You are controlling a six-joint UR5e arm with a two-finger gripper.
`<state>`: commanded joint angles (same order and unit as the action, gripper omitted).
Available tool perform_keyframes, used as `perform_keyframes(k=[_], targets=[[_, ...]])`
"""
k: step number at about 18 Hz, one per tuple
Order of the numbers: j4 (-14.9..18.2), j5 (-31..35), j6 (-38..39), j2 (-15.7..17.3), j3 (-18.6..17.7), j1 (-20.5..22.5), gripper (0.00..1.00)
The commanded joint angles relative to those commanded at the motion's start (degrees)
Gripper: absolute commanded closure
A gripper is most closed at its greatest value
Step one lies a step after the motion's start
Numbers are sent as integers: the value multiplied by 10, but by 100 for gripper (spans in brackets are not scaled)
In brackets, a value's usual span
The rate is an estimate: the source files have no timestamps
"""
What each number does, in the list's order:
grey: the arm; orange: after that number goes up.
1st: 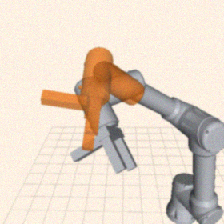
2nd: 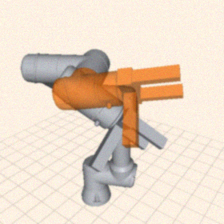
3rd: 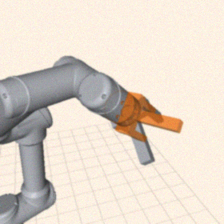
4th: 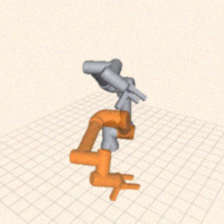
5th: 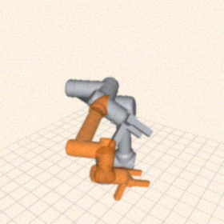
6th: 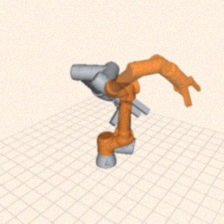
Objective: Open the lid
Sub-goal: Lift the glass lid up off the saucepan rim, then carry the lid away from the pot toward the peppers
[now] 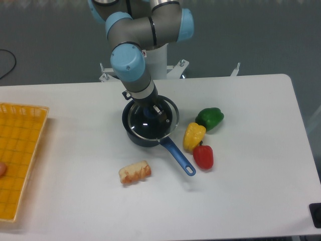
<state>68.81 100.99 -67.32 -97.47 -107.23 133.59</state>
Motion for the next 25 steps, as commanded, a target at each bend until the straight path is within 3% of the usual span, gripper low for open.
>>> perform_keyframes(k=[5, 11, 18, 25], targets=[[2, -5, -5, -2, 23, 25, 38], [4, -40, -67, -4, 65, 80, 39], [1, -62, -133, -45, 107, 134, 39], [-2, -64, -177, -49, 113, 178, 39]])
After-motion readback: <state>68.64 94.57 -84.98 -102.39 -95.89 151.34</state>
